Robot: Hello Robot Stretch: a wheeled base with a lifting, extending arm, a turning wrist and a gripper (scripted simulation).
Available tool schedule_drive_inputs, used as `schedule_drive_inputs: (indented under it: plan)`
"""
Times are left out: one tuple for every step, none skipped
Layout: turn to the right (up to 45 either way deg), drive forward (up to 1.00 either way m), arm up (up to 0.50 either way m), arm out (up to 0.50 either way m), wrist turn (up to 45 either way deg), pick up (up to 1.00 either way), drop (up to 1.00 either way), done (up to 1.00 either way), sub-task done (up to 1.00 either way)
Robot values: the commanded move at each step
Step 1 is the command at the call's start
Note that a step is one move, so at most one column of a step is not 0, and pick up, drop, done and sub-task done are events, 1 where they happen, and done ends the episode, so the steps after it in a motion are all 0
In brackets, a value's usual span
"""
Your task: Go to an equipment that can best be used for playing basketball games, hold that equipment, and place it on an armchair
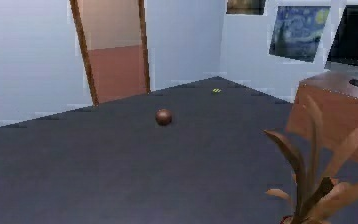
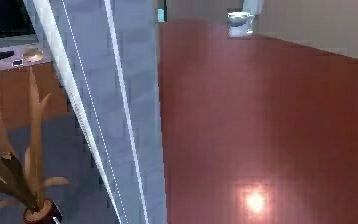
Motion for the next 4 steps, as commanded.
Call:
schedule_drive_inputs:
  plan:
    - [0.0, 1.0, 0.0, 0.0, 0.0, 0.0, 0.0, 0.0, 0.0]
    - [-9.0, 0.0, 0.0, 0.0, 0.0, 0.0, 0.0, 0.0, 0.0]
    - [0.0, 0.4, 0.0, 0.0, 0.0, 0.0, 0.0, 0.0, 0.0]
    - [-45.0, 0.0, 0.0, 0.0, 0.0, 0.0, 0.0, 0.0, 0.0]
